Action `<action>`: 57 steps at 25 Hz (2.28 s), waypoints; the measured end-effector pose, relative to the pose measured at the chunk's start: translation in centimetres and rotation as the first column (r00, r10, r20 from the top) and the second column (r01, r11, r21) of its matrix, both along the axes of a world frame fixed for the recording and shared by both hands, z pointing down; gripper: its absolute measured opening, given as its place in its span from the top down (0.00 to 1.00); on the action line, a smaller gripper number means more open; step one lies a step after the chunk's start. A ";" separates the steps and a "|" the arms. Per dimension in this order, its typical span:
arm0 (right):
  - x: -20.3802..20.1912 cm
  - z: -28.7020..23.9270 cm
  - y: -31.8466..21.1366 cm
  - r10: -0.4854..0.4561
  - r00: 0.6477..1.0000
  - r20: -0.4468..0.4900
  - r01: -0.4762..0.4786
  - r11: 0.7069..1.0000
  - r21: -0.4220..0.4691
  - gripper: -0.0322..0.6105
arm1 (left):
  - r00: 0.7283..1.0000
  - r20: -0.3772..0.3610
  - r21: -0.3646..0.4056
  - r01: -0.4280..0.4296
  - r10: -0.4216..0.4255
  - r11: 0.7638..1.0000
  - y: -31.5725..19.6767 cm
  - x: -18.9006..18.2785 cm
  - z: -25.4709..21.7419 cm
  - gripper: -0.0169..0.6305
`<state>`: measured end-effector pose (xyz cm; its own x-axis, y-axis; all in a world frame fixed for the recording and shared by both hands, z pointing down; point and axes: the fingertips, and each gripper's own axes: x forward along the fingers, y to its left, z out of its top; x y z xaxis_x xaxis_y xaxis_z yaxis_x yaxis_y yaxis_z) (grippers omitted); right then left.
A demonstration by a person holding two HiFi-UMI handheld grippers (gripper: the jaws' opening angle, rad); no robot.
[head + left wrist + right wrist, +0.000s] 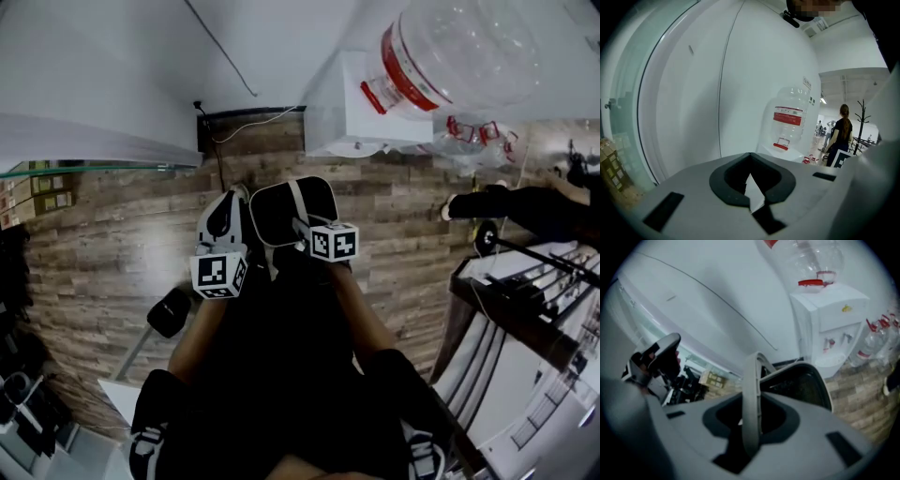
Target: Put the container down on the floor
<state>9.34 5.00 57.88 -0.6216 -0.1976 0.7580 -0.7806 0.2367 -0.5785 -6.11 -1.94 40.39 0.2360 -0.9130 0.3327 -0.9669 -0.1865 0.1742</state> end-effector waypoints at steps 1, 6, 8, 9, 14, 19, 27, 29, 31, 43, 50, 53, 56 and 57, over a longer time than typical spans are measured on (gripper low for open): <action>-0.3 0.2 -0.6 0.012 1.000 0.000 -0.012 1.000 -0.003 0.78 | 1.000 0.003 -0.003 -0.016 0.016 1.000 -1.1 -0.4 0.2 0.93; -1.9 1.3 -3.8 0.073 0.997 0.001 -0.073 0.997 -0.005 0.78 | 0.996 0.016 -0.014 -0.092 0.092 0.996 -6.1 -2.4 1.2 0.93; -2.2 2.0 -5.2 0.095 0.995 0.002 -0.095 0.995 -0.004 0.78 | 0.993 0.020 -0.015 -0.116 0.116 0.993 -7.9 -3.0 1.4 0.93; -2.4 2.3 -5.9 0.106 0.994 0.002 -0.106 0.994 -0.005 0.78 | 0.992 0.022 -0.016 -0.126 0.126 0.992 -8.6 -3.3 1.6 0.93; -3.6 5.0 -8.8 0.148 0.989 -0.001 -0.148 0.989 -0.017 0.78 | 0.984 0.038 -0.033 -0.171 0.172 0.985 -11.1 -4.5 3.6 0.93; -5.5 9.0 -11.3 0.150 0.989 -0.006 -0.150 0.988 -0.024 0.78 | 0.982 0.035 -0.051 -0.186 0.188 0.981 -12.7 -5.2 6.2 0.93; -7.1 15.3 -15.4 0.163 0.987 -0.005 -0.163 0.986 -0.032 0.78 | 0.986 0.012 -0.072 -0.163 0.164 0.984 -14.9 -6.2 10.1 0.93; -7.2 17.3 -16.0 0.162 0.987 -0.010 -0.162 0.986 -0.035 0.78 | 0.987 0.009 -0.075 -0.159 0.160 0.984 -15.3 -6.5 11.4 0.93; -7.6 19.3 -16.7 0.154 0.988 -0.015 -0.155 0.987 -0.037 0.78 | 0.988 0.009 -0.080 -0.154 0.156 0.985 -15.6 -6.9 12.9 0.93; -8.5 29.1 -21.7 0.135 0.991 -0.019 -0.135 0.991 -0.019 0.78 | 0.994 -0.031 -0.125 -0.111 0.108 0.986 -17.7 -7.5 17.9 0.93; -9.1 33.9 -24.1 0.131 0.991 -0.019 -0.131 0.991 0.001 0.78 | 0.994 -0.049 -0.121 -0.102 0.097 0.987 -18.5 -7.9 19.5 0.93; -9.4 36.0 -24.9 0.127 0.992 -0.021 -0.127 0.992 0.004 0.78 | 0.993 -0.052 -0.119 -0.110 0.104 0.987 -18.9 -7.9 20.2 0.93; -9.6 38.1 -25.8 0.123 0.992 -0.025 -0.123 0.992 0.002 0.78 | 0.993 -0.046 -0.118 -0.115 0.111 0.986 -19.2 -7.9 21.0 0.93; -9.7 38.7 -26.1 0.125 0.992 -0.027 -0.125 0.992 0.004 0.78 | 0.993 -0.043 -0.119 -0.118 0.114 0.986 -19.3 -8.0 21.2 0.93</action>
<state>-0.33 -21.10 96.58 -0.5713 -0.2738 0.7737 -0.8194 0.1377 -0.5564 -14.14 -21.29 61.63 0.3517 -0.8322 0.4285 -0.9327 -0.2726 0.2361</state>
